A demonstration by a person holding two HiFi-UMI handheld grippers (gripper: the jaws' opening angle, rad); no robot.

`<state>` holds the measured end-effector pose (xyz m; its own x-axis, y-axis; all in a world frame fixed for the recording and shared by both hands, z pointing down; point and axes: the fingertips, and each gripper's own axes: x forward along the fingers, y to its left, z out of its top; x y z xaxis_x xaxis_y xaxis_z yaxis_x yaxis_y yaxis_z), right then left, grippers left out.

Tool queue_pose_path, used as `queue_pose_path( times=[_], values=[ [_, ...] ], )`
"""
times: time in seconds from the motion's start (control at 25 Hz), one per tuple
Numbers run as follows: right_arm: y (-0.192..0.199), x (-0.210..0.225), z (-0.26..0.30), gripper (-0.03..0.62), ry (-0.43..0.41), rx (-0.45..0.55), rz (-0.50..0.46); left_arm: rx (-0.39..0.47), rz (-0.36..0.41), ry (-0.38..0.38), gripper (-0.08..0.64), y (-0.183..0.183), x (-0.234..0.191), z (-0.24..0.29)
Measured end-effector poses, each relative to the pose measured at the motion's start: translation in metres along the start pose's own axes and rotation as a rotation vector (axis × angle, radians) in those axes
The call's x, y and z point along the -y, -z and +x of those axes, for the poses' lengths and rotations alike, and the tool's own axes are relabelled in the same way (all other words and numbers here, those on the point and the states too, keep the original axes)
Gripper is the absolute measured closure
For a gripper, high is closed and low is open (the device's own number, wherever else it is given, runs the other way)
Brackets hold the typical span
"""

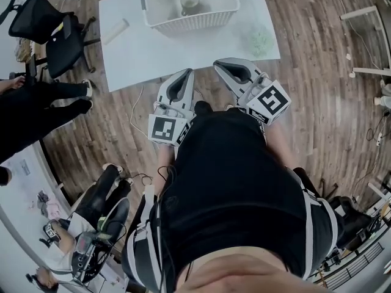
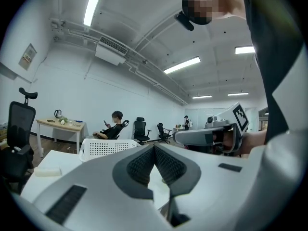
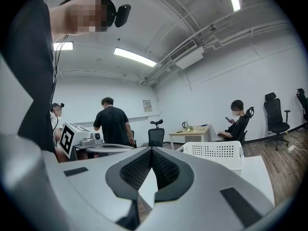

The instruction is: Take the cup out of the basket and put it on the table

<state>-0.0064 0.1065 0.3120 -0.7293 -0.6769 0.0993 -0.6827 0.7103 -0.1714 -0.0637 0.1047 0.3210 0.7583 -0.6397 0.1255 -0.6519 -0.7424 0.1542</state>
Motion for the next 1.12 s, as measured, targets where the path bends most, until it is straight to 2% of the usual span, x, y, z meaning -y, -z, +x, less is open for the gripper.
queue_pose_path(
  times=[0.32,0.56,0.84,1.12],
  values=[
    [-0.003,-0.004,0.043,0.574,0.058,-0.009,-0.008,-0.013,0.013,0.056,0.538,-0.003,-0.042,-0.007],
    [0.003,0.000,0.054,0.574,0.093,-0.032,0.013,-0.032,0.003,0.086,0.538,0.002,-0.061,-0.004],
    [0.005,0.016,0.060,0.574,0.106,-0.039,0.022,-0.047,-0.016,0.084,0.538,0.007,-0.068,0.006],
    [0.000,0.035,0.067,0.574,0.058,-0.033,0.020,-0.050,-0.023,0.043,0.538,0.004,-0.070,0.022]
  ],
)
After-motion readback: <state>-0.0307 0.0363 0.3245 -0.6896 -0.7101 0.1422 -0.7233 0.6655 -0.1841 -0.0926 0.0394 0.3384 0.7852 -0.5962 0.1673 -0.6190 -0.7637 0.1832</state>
